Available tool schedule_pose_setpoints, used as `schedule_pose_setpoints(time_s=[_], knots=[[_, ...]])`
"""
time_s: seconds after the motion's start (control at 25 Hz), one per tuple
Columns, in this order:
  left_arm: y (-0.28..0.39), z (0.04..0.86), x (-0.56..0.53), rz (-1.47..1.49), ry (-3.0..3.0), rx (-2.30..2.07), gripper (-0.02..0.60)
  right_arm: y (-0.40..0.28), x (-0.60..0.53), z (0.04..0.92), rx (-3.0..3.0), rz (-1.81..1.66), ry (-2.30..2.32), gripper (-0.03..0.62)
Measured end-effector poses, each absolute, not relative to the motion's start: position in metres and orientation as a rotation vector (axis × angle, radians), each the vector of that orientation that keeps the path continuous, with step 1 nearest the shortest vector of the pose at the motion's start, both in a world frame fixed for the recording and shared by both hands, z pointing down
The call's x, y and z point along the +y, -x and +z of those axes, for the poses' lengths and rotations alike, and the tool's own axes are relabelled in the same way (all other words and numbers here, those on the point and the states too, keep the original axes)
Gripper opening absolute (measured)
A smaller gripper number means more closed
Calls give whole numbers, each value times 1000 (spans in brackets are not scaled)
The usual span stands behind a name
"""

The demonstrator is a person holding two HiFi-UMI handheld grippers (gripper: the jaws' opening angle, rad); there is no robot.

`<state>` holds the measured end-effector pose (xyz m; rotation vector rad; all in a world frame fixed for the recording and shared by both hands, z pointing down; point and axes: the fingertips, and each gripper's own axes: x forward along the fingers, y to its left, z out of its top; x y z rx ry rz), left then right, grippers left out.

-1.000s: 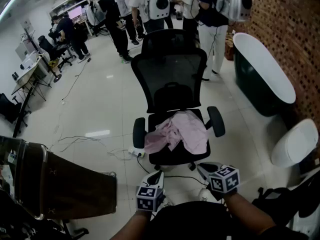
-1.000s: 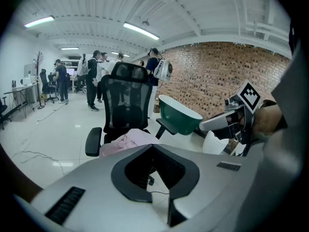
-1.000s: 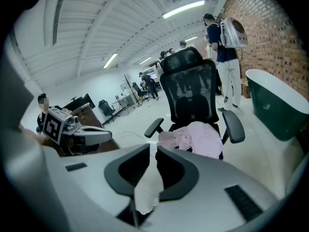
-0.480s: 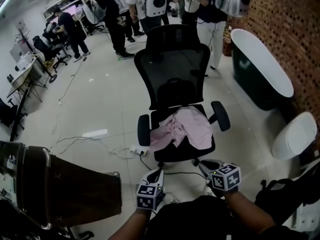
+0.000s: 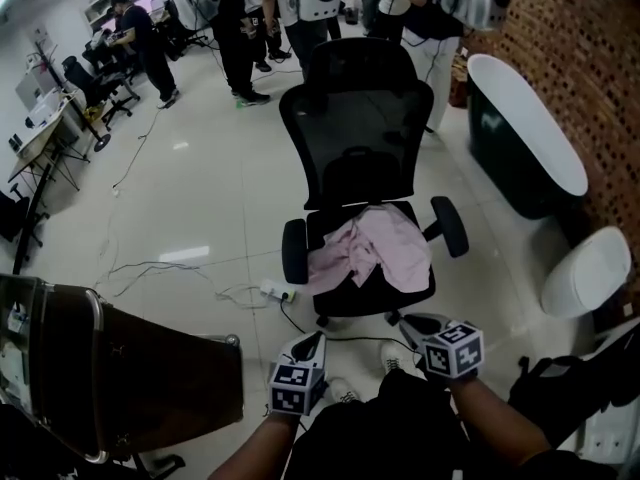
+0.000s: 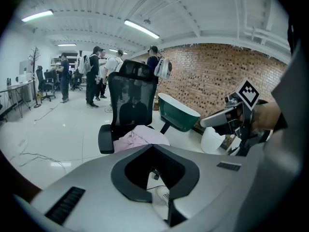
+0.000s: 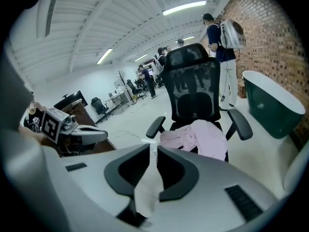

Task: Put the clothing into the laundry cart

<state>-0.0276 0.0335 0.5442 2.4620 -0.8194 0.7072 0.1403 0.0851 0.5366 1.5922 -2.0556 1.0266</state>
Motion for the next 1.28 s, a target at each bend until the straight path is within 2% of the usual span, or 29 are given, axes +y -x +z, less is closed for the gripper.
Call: schedule_pose_setpoints(time_s=[0.2,0.32,0.64,1.28], knots=[[42,549,21,691,-2438,-867,0,-131,68,543,-2062,1003,-1536,71],[52,551,13,681,-2411,-906,0,-128,56,547,-2065,989,-1498,158],[60,570,-2,700,-2326,-988,0,-134,24,563,-2067,994,-1409,160],[0,596,-47,757,-2255,-1005,0,-176,-38,598,-2076,1012,-1260,160]])
